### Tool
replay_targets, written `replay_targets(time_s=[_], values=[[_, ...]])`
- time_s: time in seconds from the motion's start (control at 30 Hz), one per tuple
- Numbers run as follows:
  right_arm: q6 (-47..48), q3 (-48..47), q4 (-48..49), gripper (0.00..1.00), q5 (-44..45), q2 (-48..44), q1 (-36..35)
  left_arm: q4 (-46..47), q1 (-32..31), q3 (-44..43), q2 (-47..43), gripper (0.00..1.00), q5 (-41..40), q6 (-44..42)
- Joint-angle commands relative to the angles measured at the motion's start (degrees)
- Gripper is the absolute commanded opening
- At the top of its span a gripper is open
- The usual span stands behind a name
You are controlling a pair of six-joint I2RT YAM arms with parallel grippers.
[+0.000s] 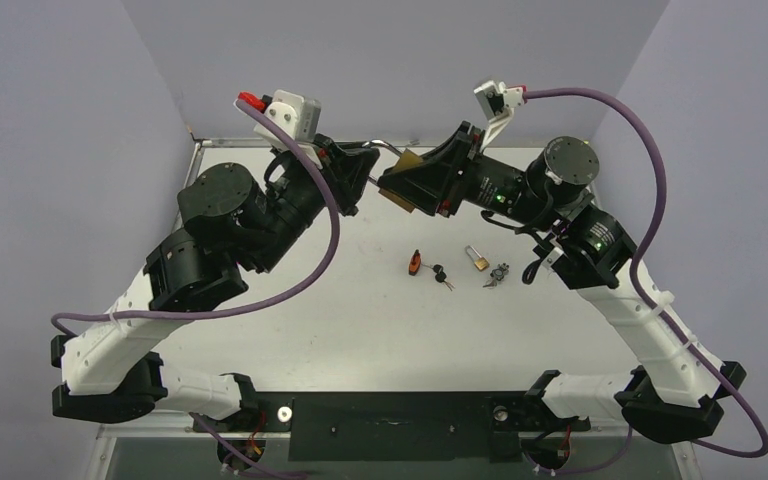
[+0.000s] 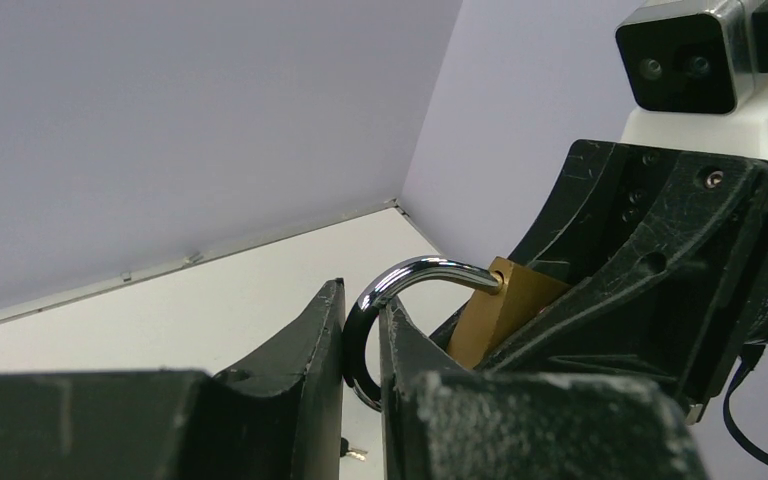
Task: Lock with the key
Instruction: Lock the lock.
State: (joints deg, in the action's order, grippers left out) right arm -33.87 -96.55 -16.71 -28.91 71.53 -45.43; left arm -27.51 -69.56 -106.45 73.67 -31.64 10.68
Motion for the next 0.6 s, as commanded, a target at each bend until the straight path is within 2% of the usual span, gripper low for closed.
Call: replay_targets(time_s=[0.0, 0.27, 0.57], values=[[0.72, -0.39, 17.48, 0.0, 12.93, 14.25, -0.29, -4.04, -13.8, 5.62, 11.17, 0.0, 47.9, 11.17], [1.35, 4.34, 18.98, 0.0, 12.71, 11.45, -0.15, 0.15, -6.34, 13.21, 2.92, 0.0, 36.51, 15.53], [-1.83, 16.61, 27.24, 0.01, 4.81, 7.02, 3.08, 5.22, 1.19, 20.5, -6.19, 0.0, 26.65, 16.3]])
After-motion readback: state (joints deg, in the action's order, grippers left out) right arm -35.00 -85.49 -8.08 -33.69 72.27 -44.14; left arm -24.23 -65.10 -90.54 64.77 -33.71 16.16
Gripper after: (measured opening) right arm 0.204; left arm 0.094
